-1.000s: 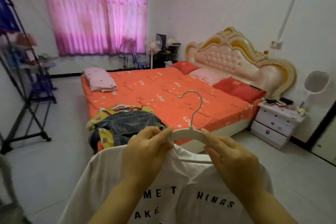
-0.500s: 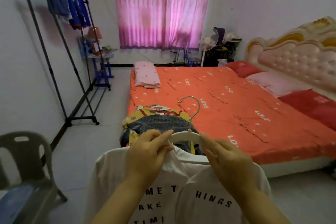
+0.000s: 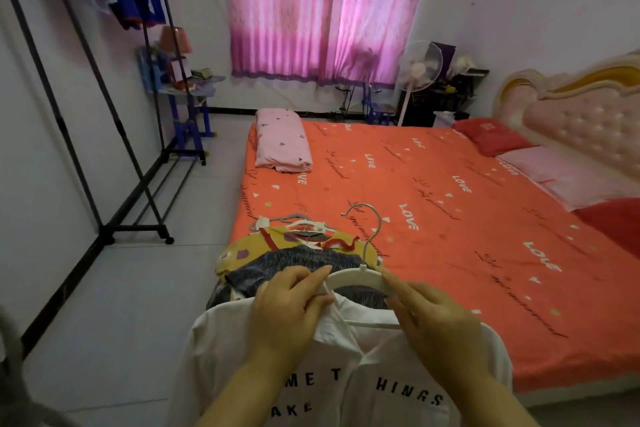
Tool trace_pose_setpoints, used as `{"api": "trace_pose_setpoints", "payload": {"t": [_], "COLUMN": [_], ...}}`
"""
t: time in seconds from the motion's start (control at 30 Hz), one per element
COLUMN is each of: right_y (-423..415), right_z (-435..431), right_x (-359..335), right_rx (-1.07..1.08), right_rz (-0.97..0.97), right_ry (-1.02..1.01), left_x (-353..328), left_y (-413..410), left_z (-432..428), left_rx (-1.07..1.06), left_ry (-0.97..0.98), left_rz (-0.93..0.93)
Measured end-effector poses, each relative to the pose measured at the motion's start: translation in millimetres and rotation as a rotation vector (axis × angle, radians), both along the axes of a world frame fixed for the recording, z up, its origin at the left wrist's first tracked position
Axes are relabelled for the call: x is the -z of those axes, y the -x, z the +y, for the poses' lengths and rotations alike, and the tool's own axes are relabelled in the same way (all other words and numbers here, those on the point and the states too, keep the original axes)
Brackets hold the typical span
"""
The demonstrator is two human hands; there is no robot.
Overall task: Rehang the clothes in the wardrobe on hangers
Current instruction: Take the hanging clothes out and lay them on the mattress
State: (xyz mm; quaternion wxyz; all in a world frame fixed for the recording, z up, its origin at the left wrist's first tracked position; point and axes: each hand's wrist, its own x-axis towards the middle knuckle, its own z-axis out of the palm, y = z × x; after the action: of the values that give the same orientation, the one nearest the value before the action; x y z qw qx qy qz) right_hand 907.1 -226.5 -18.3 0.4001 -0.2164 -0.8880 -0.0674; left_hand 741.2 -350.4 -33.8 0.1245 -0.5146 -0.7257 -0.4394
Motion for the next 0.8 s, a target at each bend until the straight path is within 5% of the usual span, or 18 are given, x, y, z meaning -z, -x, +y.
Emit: {"api": "trace_pose_setpoints", "payload": {"t": [0.4,0.8], "right_y": [135,290], "right_z": [154,328], "right_x": [35,156], "right_rx": [-0.071,-0.203], "right_rz": [-0.053,-0.245], "right_ry": [0.131,0.501], "left_x": [30,130], "left_y": [122,247], "left_z": [143,302], "left_rx": [-0.084,-0.334], "left_ry": [0.089,0.466], "left_rz": [-0.061,-0.181]}}
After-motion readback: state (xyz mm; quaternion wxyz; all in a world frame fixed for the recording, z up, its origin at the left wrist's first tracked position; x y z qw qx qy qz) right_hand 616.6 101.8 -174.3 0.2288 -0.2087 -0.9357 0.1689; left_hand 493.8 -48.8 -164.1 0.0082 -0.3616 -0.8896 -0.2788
